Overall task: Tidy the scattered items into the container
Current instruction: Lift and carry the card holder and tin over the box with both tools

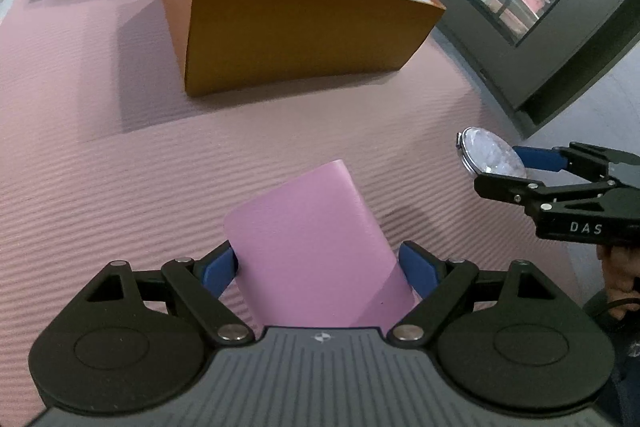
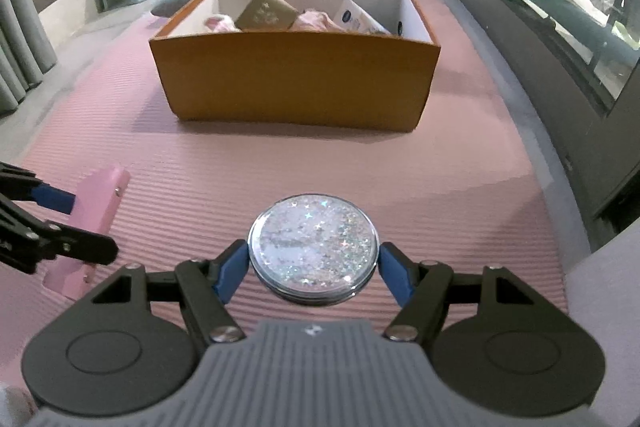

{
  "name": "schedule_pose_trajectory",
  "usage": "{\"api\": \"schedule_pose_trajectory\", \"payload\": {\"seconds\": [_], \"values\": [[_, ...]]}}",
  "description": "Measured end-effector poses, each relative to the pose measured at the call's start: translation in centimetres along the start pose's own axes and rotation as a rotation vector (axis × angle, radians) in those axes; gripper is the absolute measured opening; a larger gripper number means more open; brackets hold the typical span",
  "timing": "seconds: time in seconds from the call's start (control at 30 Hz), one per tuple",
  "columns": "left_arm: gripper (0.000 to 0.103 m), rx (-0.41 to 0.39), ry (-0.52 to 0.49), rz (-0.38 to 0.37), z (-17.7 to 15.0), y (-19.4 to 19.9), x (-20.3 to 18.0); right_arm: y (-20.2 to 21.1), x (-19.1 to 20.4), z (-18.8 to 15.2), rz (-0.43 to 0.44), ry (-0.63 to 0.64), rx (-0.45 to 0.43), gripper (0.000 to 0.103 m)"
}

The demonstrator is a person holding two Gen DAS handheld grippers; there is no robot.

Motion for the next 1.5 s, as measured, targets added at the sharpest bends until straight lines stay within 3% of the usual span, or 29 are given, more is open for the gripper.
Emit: {"api": "schedule_pose_trajectory", "payload": {"seconds": [0.4,0.97,1.27,1.5], "values": [[0.101,-0.078,-0.088,-0.004,4.6,2.6,0.3,2.0,0.7,4.2,-0.015,-0.006,-0.047,0.073],[0.101,-0.203,-0.225,0.048,18.6,4.4,1.1,1.0,-0.2,13.8,-0.039,0.014,-0.144,0.073],[0.101,-0.260,-0.232,0.150,26.7,3.6,2.8,-0.6,-0.9,19.6,-0.051,0.041,-0.210,0.073],[0.101,-0.237,-0.206,0.216,29.9,0.8,4.7,-3.1,-1.7,22.6,-0.065,0.032,-0.220,0.073]]}}
Point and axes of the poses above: each gripper's, at about its wrist camera, not at the fingertips, and y roughly against the way its jaws point, x to its left, z to its top, the point moved 6 cm from there along -y, roughly the way its jaws point, and after that the axes turned 11 degrees about x, right-handed, at the moved point
